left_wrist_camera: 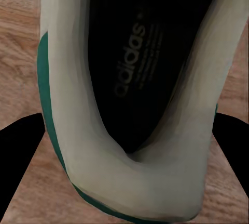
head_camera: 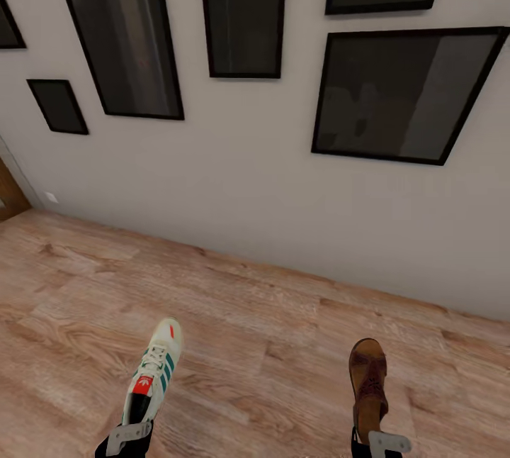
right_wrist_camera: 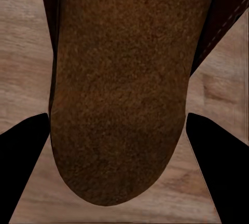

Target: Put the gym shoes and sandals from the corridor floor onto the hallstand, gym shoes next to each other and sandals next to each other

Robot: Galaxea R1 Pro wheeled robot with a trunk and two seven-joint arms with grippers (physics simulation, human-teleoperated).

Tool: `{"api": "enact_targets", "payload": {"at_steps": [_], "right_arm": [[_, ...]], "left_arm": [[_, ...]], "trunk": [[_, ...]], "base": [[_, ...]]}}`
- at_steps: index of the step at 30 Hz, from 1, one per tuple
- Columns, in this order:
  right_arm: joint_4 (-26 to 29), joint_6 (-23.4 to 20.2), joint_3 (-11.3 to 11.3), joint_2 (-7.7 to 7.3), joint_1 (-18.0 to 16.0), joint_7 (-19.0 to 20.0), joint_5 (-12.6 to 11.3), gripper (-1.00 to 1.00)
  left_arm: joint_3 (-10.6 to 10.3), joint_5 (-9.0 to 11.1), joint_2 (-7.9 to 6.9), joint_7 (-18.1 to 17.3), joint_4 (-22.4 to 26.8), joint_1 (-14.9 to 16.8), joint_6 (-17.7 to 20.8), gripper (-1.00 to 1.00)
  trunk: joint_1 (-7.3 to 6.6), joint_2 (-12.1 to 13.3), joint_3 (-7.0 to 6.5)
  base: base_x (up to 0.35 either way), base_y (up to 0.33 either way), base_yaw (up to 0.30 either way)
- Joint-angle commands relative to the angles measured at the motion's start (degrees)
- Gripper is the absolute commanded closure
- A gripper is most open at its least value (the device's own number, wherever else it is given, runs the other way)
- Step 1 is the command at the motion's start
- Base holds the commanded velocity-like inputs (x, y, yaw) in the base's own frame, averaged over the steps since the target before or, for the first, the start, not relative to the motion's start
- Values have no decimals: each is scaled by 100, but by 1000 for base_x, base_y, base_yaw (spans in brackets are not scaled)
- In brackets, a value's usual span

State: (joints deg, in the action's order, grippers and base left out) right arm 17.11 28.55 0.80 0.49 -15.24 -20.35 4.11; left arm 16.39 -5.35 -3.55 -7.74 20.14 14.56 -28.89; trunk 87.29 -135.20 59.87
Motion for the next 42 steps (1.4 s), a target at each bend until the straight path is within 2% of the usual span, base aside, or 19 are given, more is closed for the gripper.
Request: {"api": "enact_targets", "payload": {"at_steps": [1,42], "right_arm": [[-6,1,8,2,-5,-48,46,100],[3,1,8,-4,-5,-48,46,100]], "left_arm": [[49,-54,3,-26,-1,3,-20,100],[49,-61,3,-17,-1,3,-21,100]], "trunk": [[-1,-2,4],[-1,-2,4]], "base": [[0,0,-265],[0,0,-266]]}}
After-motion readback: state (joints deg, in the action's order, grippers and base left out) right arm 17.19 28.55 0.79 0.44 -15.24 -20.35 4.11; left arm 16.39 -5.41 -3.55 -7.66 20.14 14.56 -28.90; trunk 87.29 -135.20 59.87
